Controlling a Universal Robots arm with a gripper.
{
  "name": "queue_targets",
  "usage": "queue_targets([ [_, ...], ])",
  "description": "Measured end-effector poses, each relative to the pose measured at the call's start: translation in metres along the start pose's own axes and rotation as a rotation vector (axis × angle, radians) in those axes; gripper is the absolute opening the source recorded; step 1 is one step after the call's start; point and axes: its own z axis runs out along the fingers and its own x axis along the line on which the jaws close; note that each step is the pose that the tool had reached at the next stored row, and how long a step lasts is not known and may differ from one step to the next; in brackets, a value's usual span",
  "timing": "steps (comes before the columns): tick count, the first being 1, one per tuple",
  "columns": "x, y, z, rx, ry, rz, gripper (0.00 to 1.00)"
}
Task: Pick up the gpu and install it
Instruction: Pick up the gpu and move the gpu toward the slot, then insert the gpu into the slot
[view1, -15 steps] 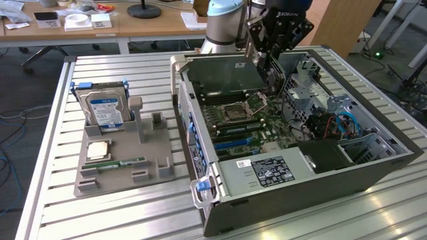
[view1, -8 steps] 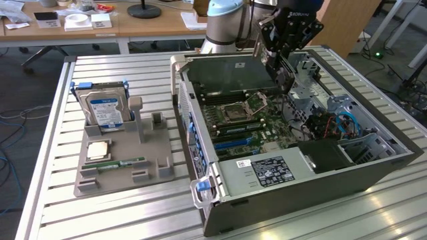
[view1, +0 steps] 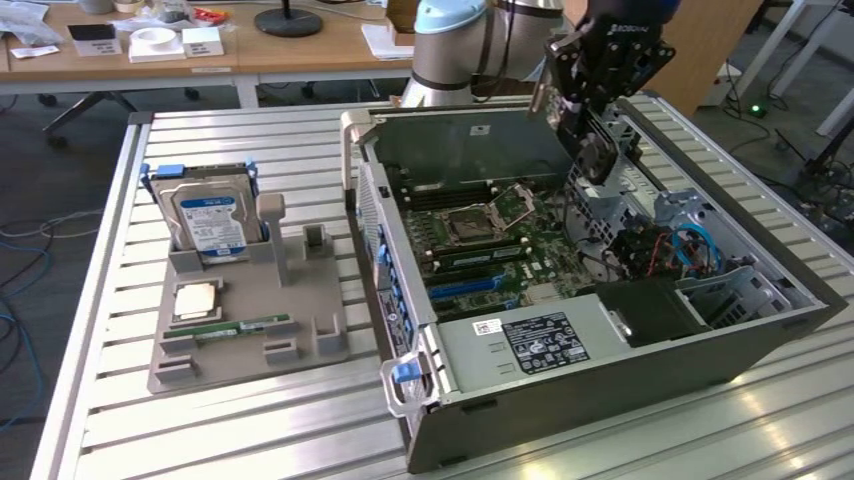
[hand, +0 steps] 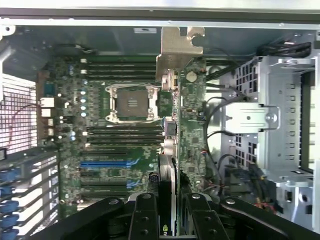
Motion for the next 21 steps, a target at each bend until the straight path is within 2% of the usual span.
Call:
queue_targets([
  [5, -0.016, 0.0005, 0.0005, -0.0001, 0.0, 0.0, 0.26],
  [10, -0.027, 0.0008, 0.0008, -0.0002, 0.0, 0.0, 0.26],
  [21, -0.028, 0.0008, 0.0008, 0.0, 0.0, 0.0, 0.26],
])
